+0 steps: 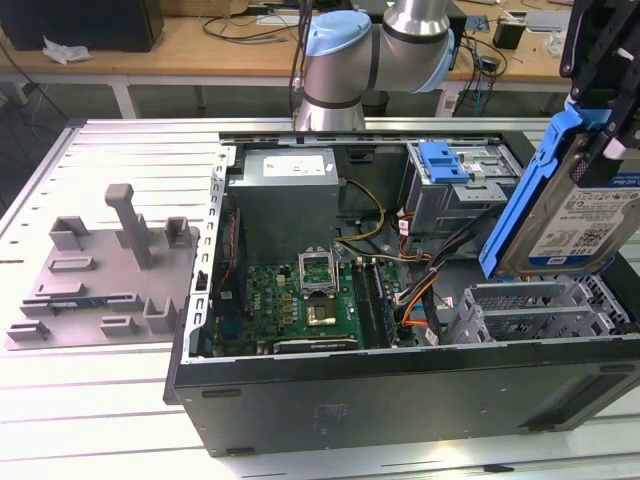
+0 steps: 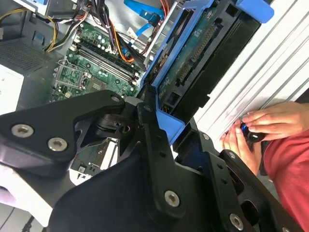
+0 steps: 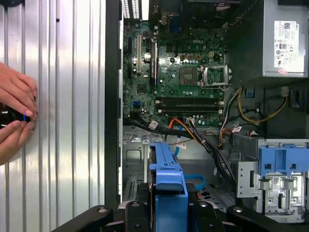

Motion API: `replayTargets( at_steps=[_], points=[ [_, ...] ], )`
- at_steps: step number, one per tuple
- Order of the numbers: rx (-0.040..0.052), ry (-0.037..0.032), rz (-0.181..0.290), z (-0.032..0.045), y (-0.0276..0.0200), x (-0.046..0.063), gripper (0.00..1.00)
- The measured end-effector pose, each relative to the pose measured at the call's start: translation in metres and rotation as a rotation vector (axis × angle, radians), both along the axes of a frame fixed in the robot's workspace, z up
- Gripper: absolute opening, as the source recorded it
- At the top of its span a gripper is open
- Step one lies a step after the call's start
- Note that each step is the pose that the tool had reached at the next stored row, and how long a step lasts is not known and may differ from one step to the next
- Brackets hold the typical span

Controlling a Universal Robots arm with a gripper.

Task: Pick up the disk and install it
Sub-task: 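Insert the disk into the insertion slot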

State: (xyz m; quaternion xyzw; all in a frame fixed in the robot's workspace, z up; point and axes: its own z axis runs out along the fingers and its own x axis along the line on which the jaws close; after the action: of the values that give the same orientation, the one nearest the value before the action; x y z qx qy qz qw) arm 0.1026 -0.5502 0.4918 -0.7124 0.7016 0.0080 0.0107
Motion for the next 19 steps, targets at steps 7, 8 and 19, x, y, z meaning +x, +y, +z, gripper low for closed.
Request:
replayTargets(
  at_steps=[7,8,19],
  points=[
    [0.0001,0.0,0.001,-0.0003,0.0,0.0006,0.37],
    [0.0001,0.0,0.001,-0.0003,0.0,0.0006,0.37],
    [0.0002,0.0,0.001,-0.0003,0.0,0.0056,0.37]
  ],
)
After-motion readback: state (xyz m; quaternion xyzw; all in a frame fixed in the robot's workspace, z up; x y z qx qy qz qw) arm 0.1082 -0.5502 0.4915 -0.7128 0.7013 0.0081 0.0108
